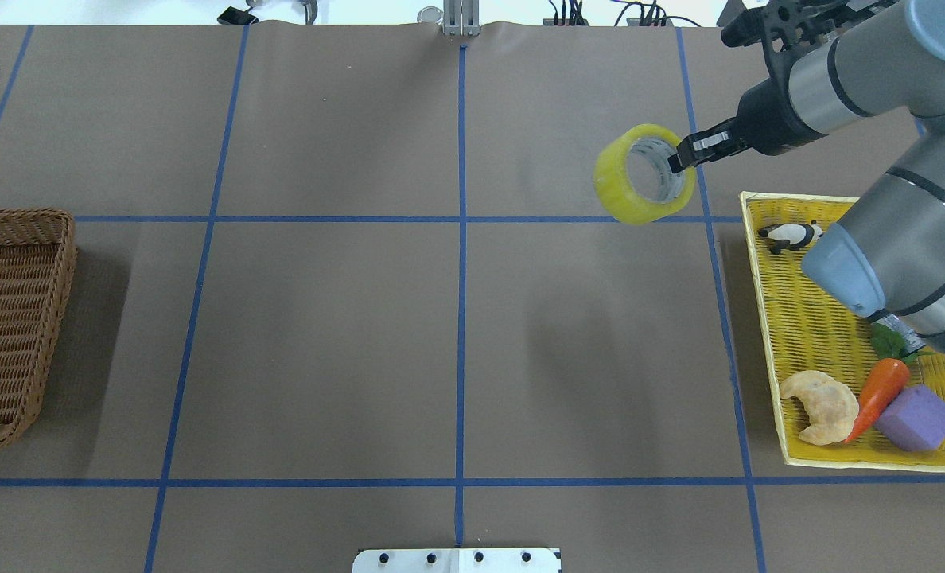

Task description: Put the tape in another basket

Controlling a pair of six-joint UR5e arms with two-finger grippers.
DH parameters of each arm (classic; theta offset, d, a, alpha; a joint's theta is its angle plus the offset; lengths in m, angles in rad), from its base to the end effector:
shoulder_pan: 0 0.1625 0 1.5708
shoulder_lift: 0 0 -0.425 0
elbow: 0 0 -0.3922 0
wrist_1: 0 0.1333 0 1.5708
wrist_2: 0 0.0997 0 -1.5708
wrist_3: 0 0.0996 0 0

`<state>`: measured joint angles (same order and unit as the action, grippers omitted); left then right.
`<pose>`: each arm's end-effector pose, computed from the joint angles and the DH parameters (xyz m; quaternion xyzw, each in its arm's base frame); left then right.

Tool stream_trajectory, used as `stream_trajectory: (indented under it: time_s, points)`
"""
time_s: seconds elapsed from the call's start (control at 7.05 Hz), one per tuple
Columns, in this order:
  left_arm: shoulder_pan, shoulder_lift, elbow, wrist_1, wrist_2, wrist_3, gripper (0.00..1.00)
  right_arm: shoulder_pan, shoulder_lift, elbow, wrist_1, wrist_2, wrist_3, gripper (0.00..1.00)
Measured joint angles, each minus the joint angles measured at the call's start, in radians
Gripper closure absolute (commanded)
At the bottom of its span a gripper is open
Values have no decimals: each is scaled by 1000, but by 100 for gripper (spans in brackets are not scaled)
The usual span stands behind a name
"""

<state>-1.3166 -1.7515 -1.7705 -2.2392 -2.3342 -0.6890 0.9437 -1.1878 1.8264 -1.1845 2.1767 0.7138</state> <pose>0.0766 -0.5511 0.3844 0.2675 0.4983 0.0089 0.8246 -0.2874 -0.5271 0.2802 0.2051 -0.4945 -0.1101 0.8374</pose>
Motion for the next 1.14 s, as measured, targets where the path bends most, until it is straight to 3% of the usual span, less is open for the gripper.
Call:
stream_trajectory:
  time_s: [0.43,0.99,1.14]
  points:
    - [135,-67,-43,0,-7,-109,1,-125,115,-11,1,-146,145,100]
    - [288,-155,-102,-2,-4,-294,1,-335,281,-51,4,-487,330,100]
    - [315,-176,-106,-4,-4,-310,1,-369,325,-74,4,-535,353,100]
